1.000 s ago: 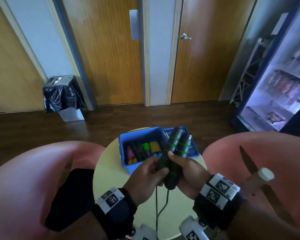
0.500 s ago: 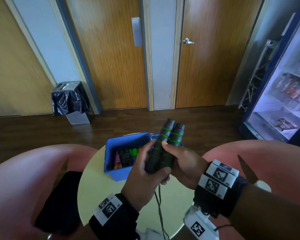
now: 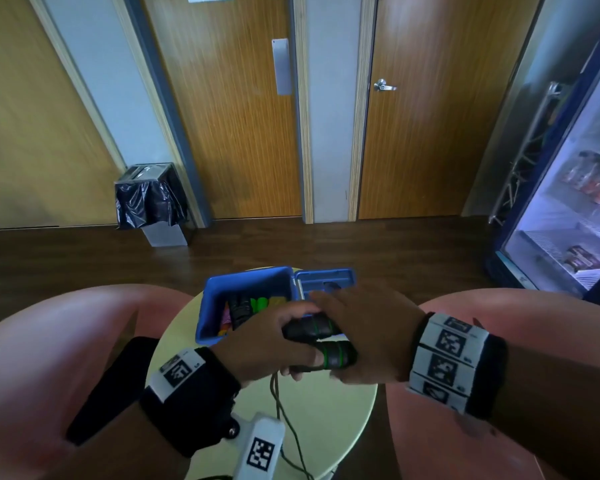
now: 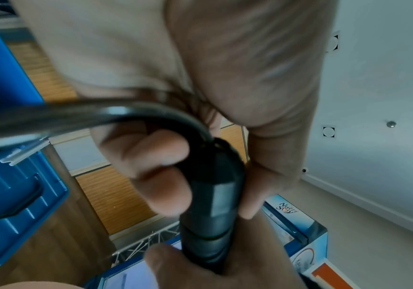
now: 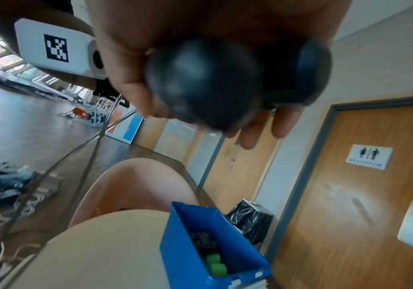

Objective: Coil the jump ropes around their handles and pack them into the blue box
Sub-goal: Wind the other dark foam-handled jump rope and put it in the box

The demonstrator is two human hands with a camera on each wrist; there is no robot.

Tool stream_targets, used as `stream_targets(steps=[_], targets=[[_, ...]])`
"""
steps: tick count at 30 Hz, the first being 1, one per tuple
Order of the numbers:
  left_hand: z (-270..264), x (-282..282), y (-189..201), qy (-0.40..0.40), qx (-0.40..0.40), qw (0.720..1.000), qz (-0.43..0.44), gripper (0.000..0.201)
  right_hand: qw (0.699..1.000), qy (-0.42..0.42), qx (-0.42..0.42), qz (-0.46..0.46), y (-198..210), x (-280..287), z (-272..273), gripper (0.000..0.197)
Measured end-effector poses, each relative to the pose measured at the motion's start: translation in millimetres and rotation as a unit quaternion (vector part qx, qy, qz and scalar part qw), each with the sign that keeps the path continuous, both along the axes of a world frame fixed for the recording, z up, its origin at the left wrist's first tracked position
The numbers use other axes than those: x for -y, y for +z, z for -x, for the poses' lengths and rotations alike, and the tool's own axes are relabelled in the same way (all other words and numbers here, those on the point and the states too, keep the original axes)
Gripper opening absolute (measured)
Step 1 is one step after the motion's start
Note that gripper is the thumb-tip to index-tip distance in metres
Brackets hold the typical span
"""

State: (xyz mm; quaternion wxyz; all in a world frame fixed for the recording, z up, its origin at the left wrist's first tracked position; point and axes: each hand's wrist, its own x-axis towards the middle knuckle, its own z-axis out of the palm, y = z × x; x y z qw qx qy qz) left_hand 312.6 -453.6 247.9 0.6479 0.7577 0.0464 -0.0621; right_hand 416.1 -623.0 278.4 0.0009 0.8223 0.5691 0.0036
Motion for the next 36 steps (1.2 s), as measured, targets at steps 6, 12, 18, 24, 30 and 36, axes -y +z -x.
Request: stream_targets(steps=[6,12,18,24,30,36], targets=[[-10.4,9.7,4.7,0.135,0.031,0.986,0.091,0.046,0.97,-0.136,-0.19,-0.067,-4.7,7.0,-1.8,0.03],[-12.0,28.3,-0.4,0.248,0.132,0.957,0.066,0.043,0.865,-0.21,-0.392,-0.232,-19.8,4.4,-5.5,0.03],[-10.6,44.5,-6.9,0.189,0.11,0.968,0.12,0.04,0.536,-0.273,-0.657,-0.455,-17.3,-5.0,-10.1,0.053],[-12.7,59.9,-11.4,0.107,0.079,0.971,0.198,0.034,0.33,-0.227,-0.756,-0.517,-4.5,-13.5,-7.3,0.051],[-12.6,52.2,-4.3,0.102,0.051,0.984,0.134,0.041,0.309,-0.166,-0.774,-0.526,6.9,-8.4,-2.6,0.023],[-7.3,55.2,-1.7,0.087,0.012,0.983,0.162,0.048,0.28,-0.098,-0.794,-0.531,5.1,-10.8,0.2,0.051]])
